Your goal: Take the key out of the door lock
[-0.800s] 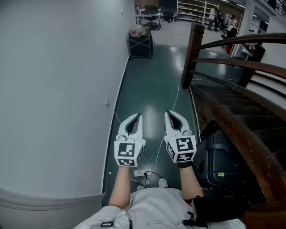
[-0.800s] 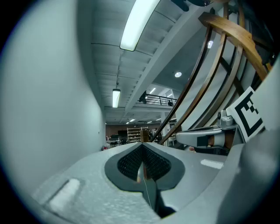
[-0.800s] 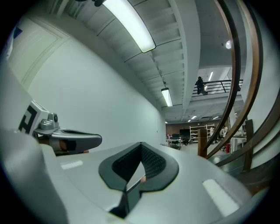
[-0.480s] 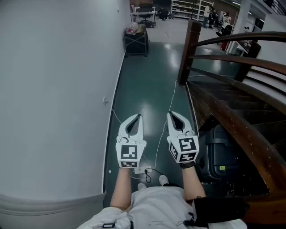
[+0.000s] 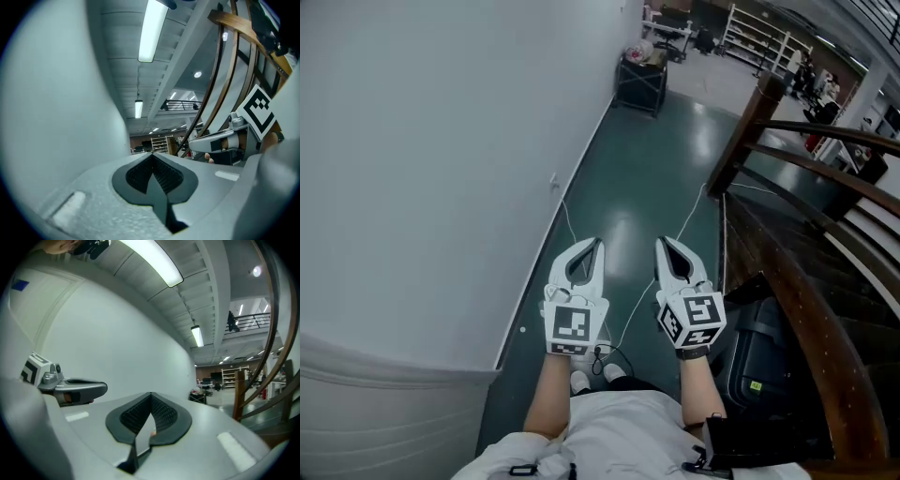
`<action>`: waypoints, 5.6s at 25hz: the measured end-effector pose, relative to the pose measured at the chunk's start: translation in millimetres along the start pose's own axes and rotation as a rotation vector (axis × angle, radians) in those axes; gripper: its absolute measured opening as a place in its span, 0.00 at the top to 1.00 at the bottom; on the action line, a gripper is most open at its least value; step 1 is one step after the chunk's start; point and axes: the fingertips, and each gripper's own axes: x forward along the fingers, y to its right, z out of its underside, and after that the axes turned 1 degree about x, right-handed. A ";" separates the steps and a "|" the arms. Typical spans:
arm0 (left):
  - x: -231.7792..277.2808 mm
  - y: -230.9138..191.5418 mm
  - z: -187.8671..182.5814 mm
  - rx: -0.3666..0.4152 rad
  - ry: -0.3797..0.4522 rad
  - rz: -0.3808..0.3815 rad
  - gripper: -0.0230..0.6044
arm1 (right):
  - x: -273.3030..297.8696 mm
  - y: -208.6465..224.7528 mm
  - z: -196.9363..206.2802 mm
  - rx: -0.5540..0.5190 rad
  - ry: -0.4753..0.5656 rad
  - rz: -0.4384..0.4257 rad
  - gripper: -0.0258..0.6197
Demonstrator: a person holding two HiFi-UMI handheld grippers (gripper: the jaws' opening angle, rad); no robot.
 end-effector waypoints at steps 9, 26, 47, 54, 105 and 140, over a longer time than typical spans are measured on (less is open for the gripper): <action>-105.6 -93.0 -5.6 -0.012 -0.046 -0.456 0.97 | 54.3 -133.3 -9.2 0.046 0.047 -0.510 0.96; -483.9 -86.5 -45.2 0.110 -0.230 -1.386 0.97 | -121.2 -487.7 -26.9 0.033 0.110 -1.520 0.96; -895.7 339.7 -129.4 0.133 -0.164 -2.360 0.96 | -720.8 -630.1 12.6 -0.077 0.164 -2.530 0.95; -947.4 464.5 -126.3 0.144 -0.092 -2.620 0.96 | -867.0 -606.6 46.9 -0.124 0.105 -2.828 0.95; -1475.5 110.3 -89.7 -0.071 -0.146 -1.581 0.96 | -902.1 -1160.2 58.2 -0.027 -0.052 -1.781 0.95; -1445.1 -131.9 29.2 -0.125 -0.173 -1.303 0.70 | -707.6 -1168.3 244.4 0.175 -0.635 -1.412 0.95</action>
